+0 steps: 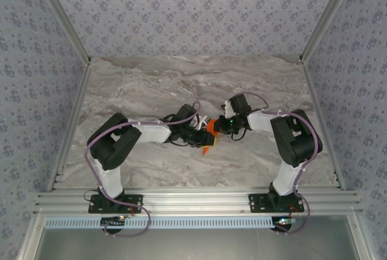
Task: Fold a paper plane with a square sheet of paper (fold left side to right side)
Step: Fold the wing for the fifth time at the center of the table.
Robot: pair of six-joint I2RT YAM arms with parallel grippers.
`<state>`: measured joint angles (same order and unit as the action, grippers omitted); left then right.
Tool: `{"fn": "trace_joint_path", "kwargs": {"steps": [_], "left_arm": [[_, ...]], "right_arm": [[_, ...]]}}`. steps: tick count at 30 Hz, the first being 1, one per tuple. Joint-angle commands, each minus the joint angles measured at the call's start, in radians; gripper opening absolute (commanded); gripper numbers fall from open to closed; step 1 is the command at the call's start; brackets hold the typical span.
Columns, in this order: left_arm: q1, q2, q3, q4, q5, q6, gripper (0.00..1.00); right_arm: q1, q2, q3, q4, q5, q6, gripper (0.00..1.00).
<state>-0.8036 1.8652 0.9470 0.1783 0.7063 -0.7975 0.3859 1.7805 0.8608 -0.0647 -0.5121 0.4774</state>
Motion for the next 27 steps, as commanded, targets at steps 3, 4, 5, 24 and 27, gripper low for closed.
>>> {"fn": "trace_joint_path", "kwargs": {"steps": [3,4,5,24,27], "left_arm": [[0.0,0.02,0.008,-0.012,-0.024,0.001,0.24],[0.001,0.022,0.004,-0.013,-0.026,0.001,0.24],[0.0,0.023,0.003,-0.014,-0.03,0.0,0.24],[0.001,0.05,-0.031,-0.005,-0.042,-0.008,0.24],[0.0,0.054,-0.036,-0.004,-0.044,-0.01,0.24]], "right_arm": [[0.001,0.041,-0.025,-0.118,0.069,-0.026,0.07],[0.001,0.04,-0.023,-0.118,0.07,-0.026,0.07],[0.001,0.039,-0.023,-0.119,0.07,-0.028,0.07],[0.001,0.039,-0.016,-0.134,0.075,-0.031,0.07],[0.001,0.039,-0.012,-0.136,0.076,-0.033,0.07]]}}
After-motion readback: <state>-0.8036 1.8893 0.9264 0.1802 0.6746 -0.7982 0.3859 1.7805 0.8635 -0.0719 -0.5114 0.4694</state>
